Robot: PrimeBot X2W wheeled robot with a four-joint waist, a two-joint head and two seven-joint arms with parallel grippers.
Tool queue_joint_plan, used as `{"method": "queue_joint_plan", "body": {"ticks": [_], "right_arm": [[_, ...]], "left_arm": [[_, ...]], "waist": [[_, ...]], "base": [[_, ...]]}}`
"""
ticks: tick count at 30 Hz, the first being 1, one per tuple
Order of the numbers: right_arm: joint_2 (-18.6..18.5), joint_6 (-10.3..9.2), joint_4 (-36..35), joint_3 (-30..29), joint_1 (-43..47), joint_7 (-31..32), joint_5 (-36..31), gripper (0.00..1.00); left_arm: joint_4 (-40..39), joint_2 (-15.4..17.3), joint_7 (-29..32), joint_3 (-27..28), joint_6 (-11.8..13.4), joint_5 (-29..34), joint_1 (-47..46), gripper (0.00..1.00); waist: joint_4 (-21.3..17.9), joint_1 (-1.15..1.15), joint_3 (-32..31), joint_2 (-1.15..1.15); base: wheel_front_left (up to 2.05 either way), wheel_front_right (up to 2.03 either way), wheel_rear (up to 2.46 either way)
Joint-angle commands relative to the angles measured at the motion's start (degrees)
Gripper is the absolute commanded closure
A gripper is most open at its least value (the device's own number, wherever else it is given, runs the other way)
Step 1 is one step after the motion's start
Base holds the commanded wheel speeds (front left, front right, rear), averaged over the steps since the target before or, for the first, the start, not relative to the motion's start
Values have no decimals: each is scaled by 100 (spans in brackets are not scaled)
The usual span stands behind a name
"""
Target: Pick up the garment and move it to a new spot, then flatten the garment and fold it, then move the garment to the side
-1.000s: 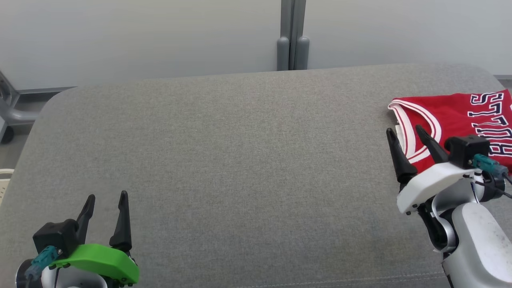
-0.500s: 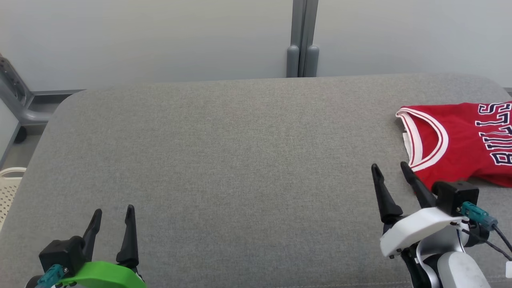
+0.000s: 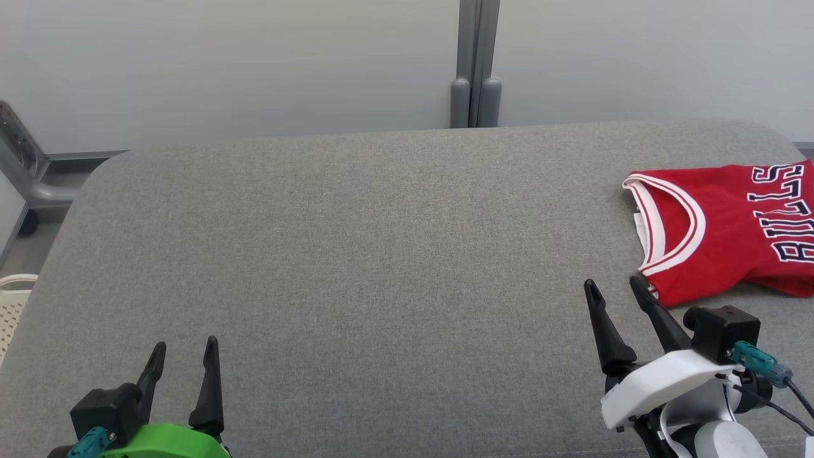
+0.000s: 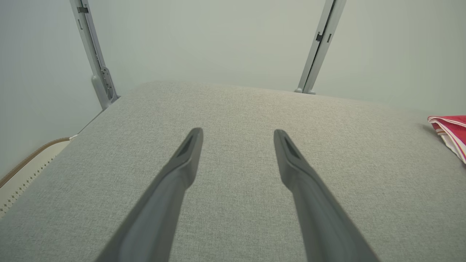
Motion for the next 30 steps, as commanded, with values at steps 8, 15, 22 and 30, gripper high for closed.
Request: {"method": "queue_joint_plan", "body": {"ticks": [8, 15, 22, 30], "right_arm": [[-4, -3, -51, -22, 107, 8, 17, 0], [-4, -3, -57, -46, 119, 20, 8, 0], [-3, -3, -82, -65, 112, 27, -1, 0], [7, 0, 0, -63, 85, 23, 18, 100]], "left_arm": [[-40, 9, 24, -50, 60, 65, 72, 0], [-55, 23, 48, -75, 42, 65, 30, 0], [-88, -11, 13, -118, -17, 90, -55, 0], [-9, -78, 25, -160, -28, 111, -31, 100]], "waist": [[2, 0, -13, 0], [21, 0, -10, 0], [26, 0, 2, 0], [31, 0, 26, 0]], "base": [[0, 0, 0], [0, 0, 0], [0, 0, 0], [0, 0, 0]]}}
